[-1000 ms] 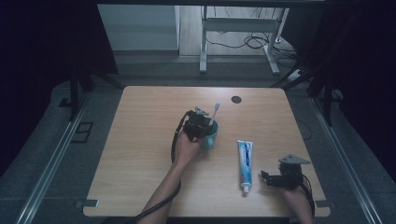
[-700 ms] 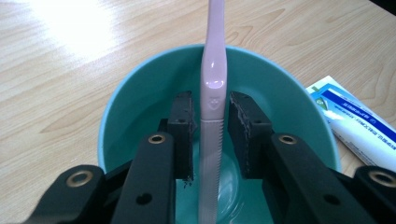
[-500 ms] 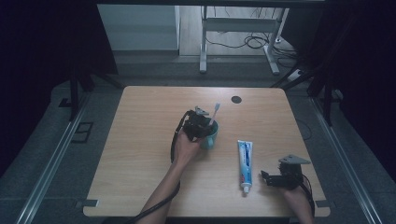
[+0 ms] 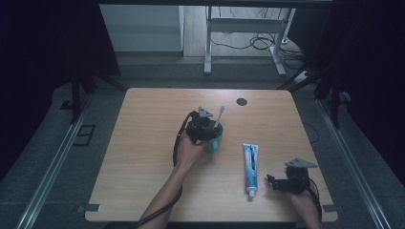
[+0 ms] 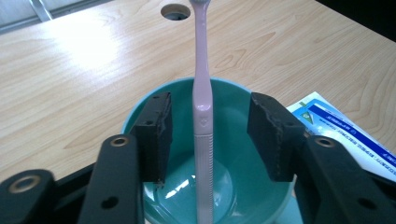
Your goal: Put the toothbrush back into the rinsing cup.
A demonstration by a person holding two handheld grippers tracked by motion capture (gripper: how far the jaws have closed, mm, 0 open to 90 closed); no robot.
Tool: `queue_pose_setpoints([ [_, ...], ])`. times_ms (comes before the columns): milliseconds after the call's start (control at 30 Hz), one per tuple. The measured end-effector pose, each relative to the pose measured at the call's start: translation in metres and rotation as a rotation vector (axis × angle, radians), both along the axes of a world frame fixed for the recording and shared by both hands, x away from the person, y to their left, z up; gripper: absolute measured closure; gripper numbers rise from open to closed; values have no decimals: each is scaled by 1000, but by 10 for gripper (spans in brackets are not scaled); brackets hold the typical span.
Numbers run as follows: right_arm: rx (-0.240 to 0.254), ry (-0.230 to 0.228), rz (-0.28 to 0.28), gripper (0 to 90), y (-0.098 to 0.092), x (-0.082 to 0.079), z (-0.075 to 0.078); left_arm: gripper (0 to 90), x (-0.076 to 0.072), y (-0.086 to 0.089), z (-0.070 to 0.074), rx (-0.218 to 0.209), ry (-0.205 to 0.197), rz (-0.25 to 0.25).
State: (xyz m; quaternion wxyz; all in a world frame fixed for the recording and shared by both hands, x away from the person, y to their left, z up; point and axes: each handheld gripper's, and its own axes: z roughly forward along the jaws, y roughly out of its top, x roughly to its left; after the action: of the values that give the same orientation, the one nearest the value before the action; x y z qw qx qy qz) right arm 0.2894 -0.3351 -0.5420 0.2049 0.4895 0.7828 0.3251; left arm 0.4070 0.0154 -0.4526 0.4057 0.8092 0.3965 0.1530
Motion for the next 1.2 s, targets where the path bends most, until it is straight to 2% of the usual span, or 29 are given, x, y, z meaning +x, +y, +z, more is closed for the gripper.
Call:
queue_pose_setpoints([
  [133, 0, -1, 0, 37, 0, 0, 0, 437, -2, 2, 3, -2, -6, -5],
  [733, 0, 0, 0, 37, 0, 0, 0, 225, -13, 14, 4, -16, 14, -27],
  [1200, 0, 0, 0, 37, 0, 0, 0, 151, -25, 27, 4, -23, 13, -26],
])
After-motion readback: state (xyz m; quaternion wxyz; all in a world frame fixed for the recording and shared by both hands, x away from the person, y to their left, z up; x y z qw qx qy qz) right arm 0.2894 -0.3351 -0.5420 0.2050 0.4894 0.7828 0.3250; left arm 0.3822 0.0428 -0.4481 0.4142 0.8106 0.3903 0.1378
